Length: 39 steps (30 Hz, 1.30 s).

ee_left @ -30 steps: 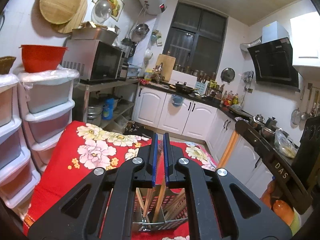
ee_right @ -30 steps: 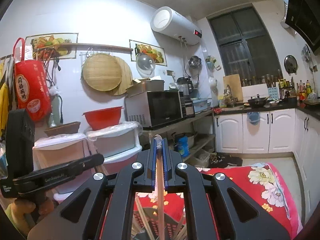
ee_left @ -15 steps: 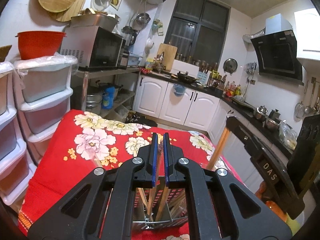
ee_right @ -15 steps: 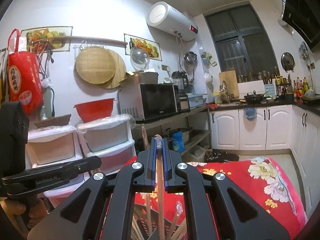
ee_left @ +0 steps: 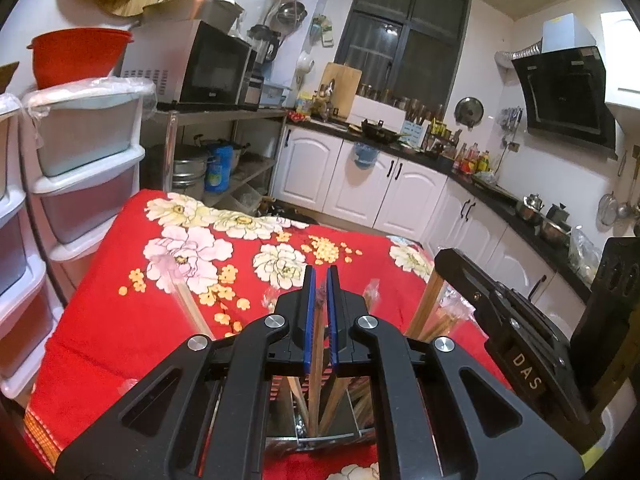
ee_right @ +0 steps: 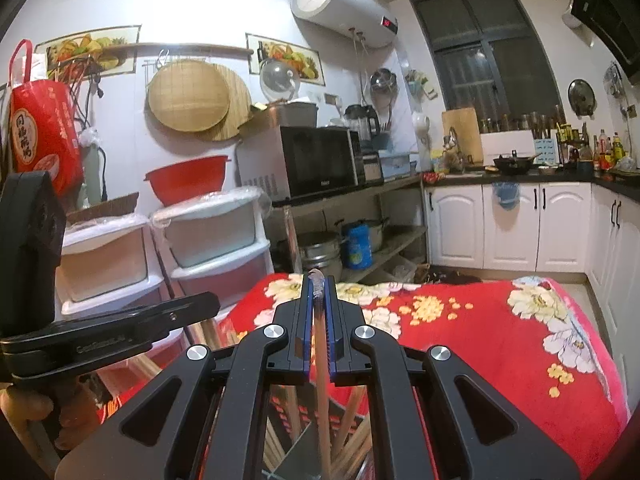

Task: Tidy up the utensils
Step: 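Lower both held pairs down into the basket slots, then open the left gripper to release its pair while the right gripper opens too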

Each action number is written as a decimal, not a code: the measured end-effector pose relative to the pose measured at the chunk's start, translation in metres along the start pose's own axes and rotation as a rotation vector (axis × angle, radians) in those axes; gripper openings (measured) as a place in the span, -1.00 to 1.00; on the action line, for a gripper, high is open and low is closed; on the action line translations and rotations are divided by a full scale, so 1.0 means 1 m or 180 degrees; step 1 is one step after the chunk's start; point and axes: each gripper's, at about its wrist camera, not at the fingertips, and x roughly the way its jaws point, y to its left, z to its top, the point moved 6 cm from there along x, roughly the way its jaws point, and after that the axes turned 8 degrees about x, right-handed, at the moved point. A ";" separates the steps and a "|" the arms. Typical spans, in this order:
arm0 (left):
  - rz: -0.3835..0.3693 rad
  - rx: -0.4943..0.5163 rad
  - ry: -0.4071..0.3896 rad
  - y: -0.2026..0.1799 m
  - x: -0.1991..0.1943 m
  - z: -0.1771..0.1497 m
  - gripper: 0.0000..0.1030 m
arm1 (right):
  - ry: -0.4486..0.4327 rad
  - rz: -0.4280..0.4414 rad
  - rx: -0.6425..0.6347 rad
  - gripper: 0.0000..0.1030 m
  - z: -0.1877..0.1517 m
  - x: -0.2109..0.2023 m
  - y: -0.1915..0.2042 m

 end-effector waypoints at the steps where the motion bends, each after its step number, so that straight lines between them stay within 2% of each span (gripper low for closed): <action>1: 0.0003 0.0001 0.0018 0.000 0.002 -0.002 -0.97 | 0.0023 0.0002 -0.0001 -0.89 -0.003 0.000 -0.001; 14: 0.0033 0.0061 0.0094 0.001 0.002 -0.008 -0.94 | 0.0400 -0.0126 -0.0002 -0.88 -0.031 0.008 -0.008; 15: 0.0035 0.0059 0.0095 0.001 0.000 -0.008 -0.91 | 0.0433 -0.0145 0.0002 -0.88 -0.033 0.008 -0.009; 17: 0.0045 0.0056 0.0098 0.002 -0.003 -0.009 -0.64 | 0.0472 -0.0161 0.0014 -0.88 -0.036 0.006 -0.010; 18: 0.0047 0.0058 0.0099 0.003 -0.005 -0.009 -0.59 | 0.0474 -0.0162 0.0016 -0.88 -0.036 0.004 -0.011; 20: 0.0060 0.0065 0.0096 0.004 -0.006 -0.010 -0.54 | 0.0489 -0.0173 0.0013 -0.83 -0.037 -0.001 -0.012; 22: 0.0063 0.0065 0.0098 0.005 -0.010 -0.011 -0.47 | 0.0518 -0.0177 0.0039 -0.63 -0.038 -0.004 -0.012; 32: 0.0124 0.0063 0.0073 0.008 -0.034 -0.022 -0.12 | 0.0524 -0.0249 0.0070 -0.40 -0.042 -0.030 -0.015; 39: 0.0145 0.0062 0.0077 0.008 -0.050 -0.035 0.04 | 0.0517 -0.0289 0.0041 -0.23 -0.048 -0.050 -0.014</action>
